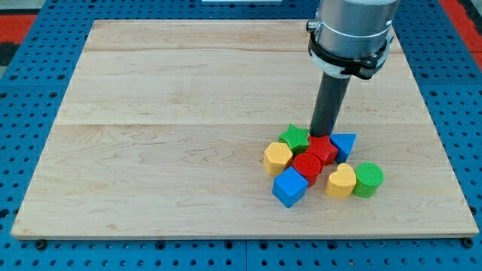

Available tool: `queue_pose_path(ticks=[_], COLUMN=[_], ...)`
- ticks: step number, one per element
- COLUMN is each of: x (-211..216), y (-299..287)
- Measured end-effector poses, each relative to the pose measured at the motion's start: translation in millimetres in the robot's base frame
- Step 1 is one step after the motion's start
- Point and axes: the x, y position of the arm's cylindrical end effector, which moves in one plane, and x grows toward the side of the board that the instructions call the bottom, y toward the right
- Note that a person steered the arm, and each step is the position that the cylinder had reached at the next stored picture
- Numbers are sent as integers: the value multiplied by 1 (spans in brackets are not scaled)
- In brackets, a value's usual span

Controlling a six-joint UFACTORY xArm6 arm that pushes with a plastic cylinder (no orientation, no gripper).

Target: Push the green star and the yellow hexagon into the group of blocks

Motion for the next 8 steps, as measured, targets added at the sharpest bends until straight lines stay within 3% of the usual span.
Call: queue_pose_path(ticks=[2,3,4,5,6,8], x=[30,-22,-39,-28,-16,-14], y=[-5,-10,-62,-138,-162,-108])
